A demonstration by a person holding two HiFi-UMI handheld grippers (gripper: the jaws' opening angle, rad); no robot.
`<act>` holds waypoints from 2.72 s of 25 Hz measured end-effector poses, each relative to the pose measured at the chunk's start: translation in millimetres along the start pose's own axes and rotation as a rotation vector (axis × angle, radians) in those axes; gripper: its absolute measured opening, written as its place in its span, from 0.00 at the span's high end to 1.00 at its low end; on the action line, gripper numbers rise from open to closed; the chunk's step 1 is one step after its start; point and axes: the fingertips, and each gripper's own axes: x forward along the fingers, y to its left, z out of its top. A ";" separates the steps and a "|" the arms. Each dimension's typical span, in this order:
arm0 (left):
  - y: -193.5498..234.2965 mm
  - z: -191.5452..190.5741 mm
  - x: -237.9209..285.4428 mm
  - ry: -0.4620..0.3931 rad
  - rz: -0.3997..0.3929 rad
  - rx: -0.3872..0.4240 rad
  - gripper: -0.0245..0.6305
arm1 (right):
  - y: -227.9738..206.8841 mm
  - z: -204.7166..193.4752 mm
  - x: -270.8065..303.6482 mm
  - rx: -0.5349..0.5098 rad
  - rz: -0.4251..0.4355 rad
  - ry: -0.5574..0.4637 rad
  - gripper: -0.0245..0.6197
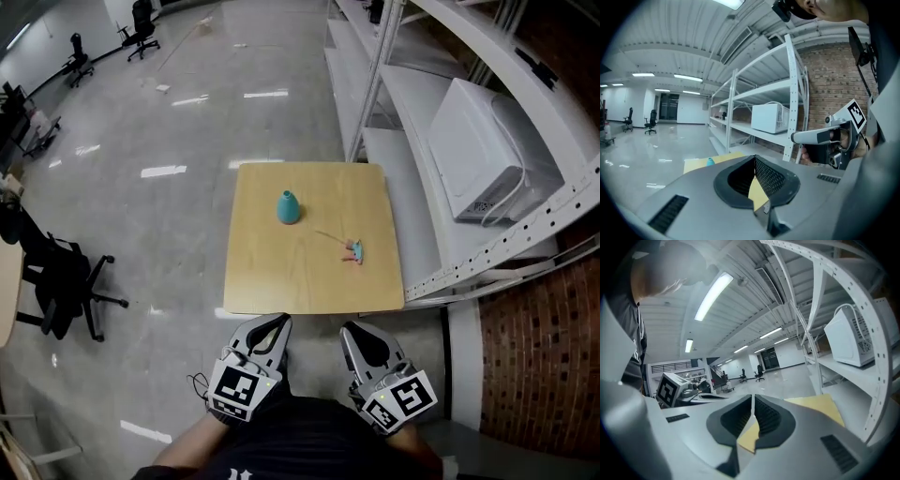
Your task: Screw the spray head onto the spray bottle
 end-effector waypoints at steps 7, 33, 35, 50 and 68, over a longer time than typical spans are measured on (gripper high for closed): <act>114.6 29.4 72.7 0.030 -0.087 0.006 0.96 | -34.9 36.1 125.1 0.038 -0.080 0.008 0.96; 301.0 -188.4 339.2 0.194 0.012 -0.004 0.37 | -351.7 -245.5 196.9 0.283 -0.389 0.753 0.66; 299.6 -194.3 348.9 0.216 -0.006 0.008 0.35 | -356.7 -253.3 196.2 0.292 -0.417 0.786 0.66; 295.2 -220.1 385.8 0.342 -0.011 0.077 0.37 | -366.8 -271.9 189.5 0.320 -0.451 0.901 0.72; 243.2 -104.5 275.6 0.656 -0.352 0.155 0.37 | -298.6 -9.5 190.8 -0.103 -0.284 0.574 0.72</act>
